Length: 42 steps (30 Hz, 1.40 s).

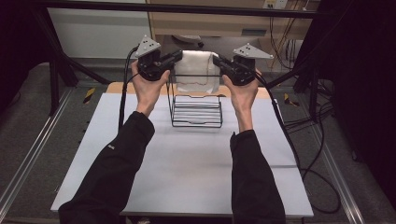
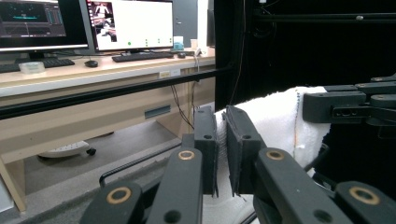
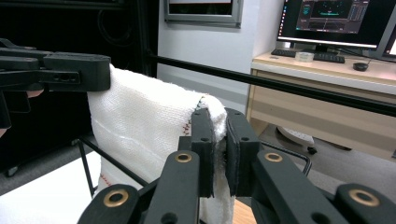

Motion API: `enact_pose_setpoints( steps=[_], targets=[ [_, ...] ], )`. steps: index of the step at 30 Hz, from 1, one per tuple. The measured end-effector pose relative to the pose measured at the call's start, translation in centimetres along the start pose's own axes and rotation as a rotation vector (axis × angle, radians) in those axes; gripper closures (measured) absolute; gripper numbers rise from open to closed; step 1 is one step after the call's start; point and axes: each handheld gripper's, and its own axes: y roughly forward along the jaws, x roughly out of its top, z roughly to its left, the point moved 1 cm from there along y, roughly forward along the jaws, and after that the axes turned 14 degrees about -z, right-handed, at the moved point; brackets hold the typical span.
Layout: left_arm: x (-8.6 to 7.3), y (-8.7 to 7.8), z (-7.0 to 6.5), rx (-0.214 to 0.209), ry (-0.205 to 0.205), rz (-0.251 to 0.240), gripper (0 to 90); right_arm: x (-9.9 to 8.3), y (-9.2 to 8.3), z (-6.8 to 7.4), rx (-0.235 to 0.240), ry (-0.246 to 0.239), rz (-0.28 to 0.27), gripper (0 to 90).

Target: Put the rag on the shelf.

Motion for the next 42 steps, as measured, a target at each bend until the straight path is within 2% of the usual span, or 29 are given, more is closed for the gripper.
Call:
enact_pose_setpoints(
  steps=[8,14,28,38,42],
  targets=[
    [0.0,-0.6,-0.4,-0.014,-0.003,0.008,83.4,0.1,-0.7,0.3,0.009,-0.008,0.002,83.3],
    [-0.2,-1.2,-0.8,-0.038,-0.02,0.016,83.3,0.0,-1.5,0.7,0.027,-0.012,0.011,83.2],
    [-1.1,-2.9,-1.8,-0.074,-0.03,0.089,82.4,-1.1,-3.2,1.9,0.075,-0.031,0.088,82.7],
    [-2.2,-3.7,-2.1,-0.102,-0.038,0.155,80.6,-2.0,-3.7,2.1,0.1,-0.042,0.107,82.4],
    [-2.0,-4.0,-2.2,-0.11,-0.034,0.172,78.4,-2.3,-3.8,2.0,0.108,-0.045,0.11,82.4]
  ],
)
